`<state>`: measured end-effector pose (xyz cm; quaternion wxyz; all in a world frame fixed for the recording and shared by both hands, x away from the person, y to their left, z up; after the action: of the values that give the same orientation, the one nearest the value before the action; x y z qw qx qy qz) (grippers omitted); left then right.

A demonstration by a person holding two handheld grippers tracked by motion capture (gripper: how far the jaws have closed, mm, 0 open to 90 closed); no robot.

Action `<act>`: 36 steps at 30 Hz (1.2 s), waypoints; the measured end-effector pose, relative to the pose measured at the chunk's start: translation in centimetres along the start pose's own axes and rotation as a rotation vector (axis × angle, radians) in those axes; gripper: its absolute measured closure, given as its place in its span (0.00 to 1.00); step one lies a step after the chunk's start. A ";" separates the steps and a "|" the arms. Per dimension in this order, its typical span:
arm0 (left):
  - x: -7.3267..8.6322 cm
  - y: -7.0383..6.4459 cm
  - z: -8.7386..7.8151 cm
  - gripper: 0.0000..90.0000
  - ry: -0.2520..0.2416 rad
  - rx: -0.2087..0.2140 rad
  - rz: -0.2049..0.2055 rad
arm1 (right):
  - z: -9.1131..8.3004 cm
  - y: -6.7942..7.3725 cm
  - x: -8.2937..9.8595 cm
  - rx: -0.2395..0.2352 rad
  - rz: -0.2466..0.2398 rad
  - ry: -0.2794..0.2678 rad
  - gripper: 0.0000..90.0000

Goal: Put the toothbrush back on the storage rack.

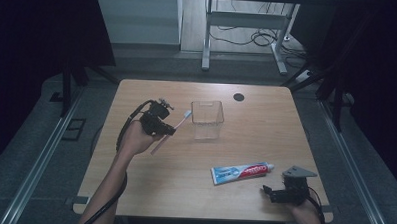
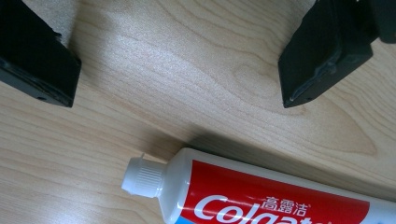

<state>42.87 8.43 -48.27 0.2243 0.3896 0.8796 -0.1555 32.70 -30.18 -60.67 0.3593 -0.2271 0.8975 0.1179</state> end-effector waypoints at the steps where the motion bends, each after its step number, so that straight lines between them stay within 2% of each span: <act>1: -0.5 0.1 -0.3 0.94 -0.016 -0.001 0.004 | 0.0 0.0 0.0 0.000 0.000 0.000 0.00; 18: -4.3 0.0 -1.2 0.94 -0.091 -0.027 0.013 | 0.0 0.0 0.0 0.000 0.000 0.000 0.00; 27: -6.9 -0.5 -0.8 0.94 -0.132 -0.035 0.028 | 0.0 0.0 0.0 0.000 0.000 0.000 0.00; 36: -8.8 -0.7 -0.2 0.94 -0.166 -0.040 0.035 | 0.0 0.0 0.0 -0.001 0.000 0.000 0.00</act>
<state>47.51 2.70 -43.48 0.3067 0.3863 0.8540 -0.1656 32.70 -30.17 -60.67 0.3593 -0.2271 0.8974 0.1182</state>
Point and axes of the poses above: each handheld gripper's, and its own axes: z roughly forward along the jaws, x roughly out of its underside, y roughly to its left, the point moved 9 cm from there along z, roughly forward along the jaws, and after that the axes turned 4 degrees about z, right-handed, at the moved point
